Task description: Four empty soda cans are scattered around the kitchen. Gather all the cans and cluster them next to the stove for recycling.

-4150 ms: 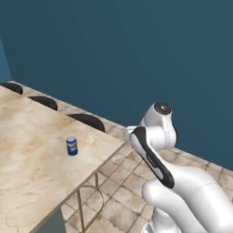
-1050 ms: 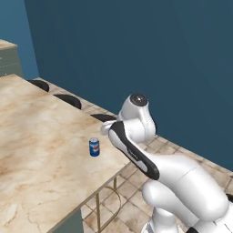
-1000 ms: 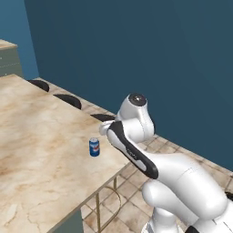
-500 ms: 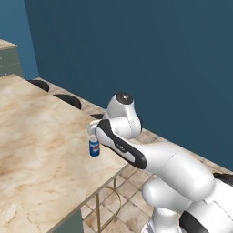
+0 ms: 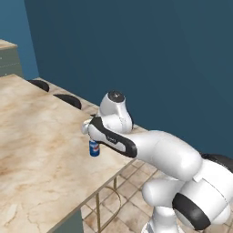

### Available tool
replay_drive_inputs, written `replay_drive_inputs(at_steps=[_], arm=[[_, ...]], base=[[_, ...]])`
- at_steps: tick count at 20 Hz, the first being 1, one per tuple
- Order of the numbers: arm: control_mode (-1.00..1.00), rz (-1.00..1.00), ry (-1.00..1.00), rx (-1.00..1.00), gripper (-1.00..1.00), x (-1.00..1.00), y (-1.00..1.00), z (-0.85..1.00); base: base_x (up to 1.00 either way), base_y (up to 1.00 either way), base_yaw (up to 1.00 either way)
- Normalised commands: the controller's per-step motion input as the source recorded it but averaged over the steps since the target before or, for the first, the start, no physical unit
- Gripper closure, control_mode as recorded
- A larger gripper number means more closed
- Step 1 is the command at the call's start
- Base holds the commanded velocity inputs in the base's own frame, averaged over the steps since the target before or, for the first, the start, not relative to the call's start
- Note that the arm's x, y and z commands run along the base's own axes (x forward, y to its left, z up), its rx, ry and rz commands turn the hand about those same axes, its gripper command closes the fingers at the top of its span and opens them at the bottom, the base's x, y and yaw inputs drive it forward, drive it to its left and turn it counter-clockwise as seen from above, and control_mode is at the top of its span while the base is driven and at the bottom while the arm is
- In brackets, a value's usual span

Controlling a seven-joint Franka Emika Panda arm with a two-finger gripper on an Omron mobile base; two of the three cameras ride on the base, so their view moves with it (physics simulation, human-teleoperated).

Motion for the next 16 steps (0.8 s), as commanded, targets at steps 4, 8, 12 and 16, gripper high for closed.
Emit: replay_drive_inputs(at_steps=[4,8,12,16], arm=[[-1.00,0.11,0.00,-0.04,-1.00,0.30,0.05,-0.23],[-1.00,0.10,0.00,-0.09,-1.00,0.24,0.06,-0.24],[-1.00,0.05,0.00,-0.10,-1.00,0.26,0.10,-0.24],[-1.00,0.03,0.00,-0.07,-1.00,0.23,0.11,-0.21]], base=[[0.00,0.00,0.00],[0.00,0.00,0.00],[0.00,0.00,0.00],[0.00,0.00,0.00]])
